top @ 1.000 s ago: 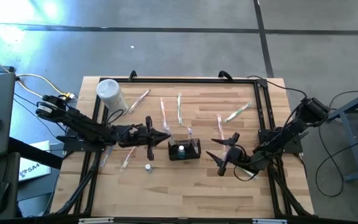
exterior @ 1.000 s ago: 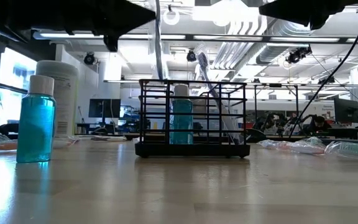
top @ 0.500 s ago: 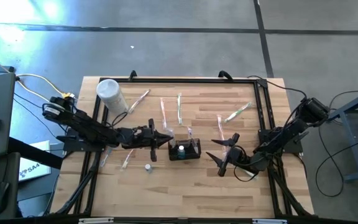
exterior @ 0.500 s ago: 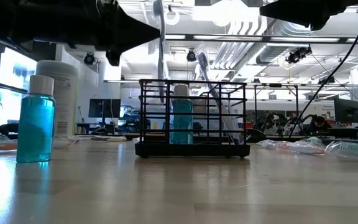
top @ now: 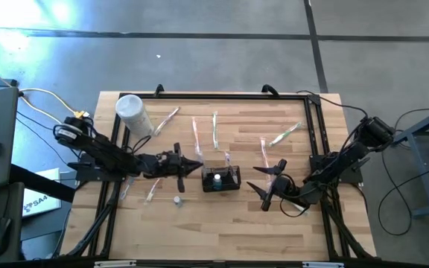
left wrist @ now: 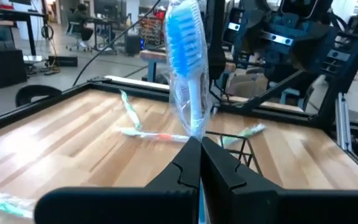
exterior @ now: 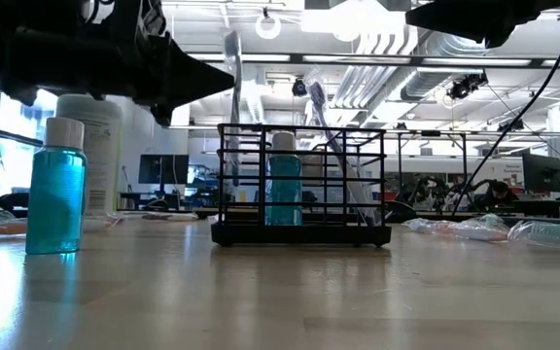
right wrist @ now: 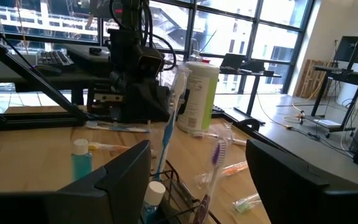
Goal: Pick & Place toothbrushing station
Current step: Put the right blue toothbrush into the black wire organizer
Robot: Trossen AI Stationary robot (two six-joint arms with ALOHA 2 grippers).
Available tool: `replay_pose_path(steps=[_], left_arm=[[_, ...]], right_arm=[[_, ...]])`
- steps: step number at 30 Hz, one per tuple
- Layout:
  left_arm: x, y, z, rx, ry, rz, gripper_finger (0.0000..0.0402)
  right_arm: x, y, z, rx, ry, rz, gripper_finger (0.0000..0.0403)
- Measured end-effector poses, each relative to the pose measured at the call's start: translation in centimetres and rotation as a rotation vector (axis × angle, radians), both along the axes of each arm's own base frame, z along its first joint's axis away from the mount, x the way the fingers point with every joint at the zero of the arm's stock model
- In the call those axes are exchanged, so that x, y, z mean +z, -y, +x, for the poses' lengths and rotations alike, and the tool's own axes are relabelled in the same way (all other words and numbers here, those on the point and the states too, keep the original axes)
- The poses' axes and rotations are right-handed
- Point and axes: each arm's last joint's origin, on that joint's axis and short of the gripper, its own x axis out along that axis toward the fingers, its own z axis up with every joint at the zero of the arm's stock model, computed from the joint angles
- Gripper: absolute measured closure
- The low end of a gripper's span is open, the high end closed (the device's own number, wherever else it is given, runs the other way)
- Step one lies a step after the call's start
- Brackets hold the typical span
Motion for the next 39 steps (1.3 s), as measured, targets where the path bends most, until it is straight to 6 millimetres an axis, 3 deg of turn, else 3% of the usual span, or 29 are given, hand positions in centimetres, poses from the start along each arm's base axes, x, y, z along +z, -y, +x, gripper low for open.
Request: replay_pose_path(steps=[9,23,28,39], left_arm=[[-1.1,0.4,1.1,-0.026,-0.02,0.015,0.0402],[-1.6,0.4,1.1,-0.031,-0.074,0.029,0.0394],[-1.7,0.4,1.1,-0.049,-0.08,0.032,0.0352],[-1.3,0.4,1.2,-0.032,-0.053,0.024,0.0203]], right_arm=[[0.0,0.0,0.0,-0.004,0.0,0.0,0.0149],[0.0,0.0,0.0,-0.004,0.0,0.001,0.0149],[0.0,0.0,0.0,-0.004,0.0,0.0,0.0149],[0.0,0.0,0.0,-0.004,0.0,0.0,0.0149]])
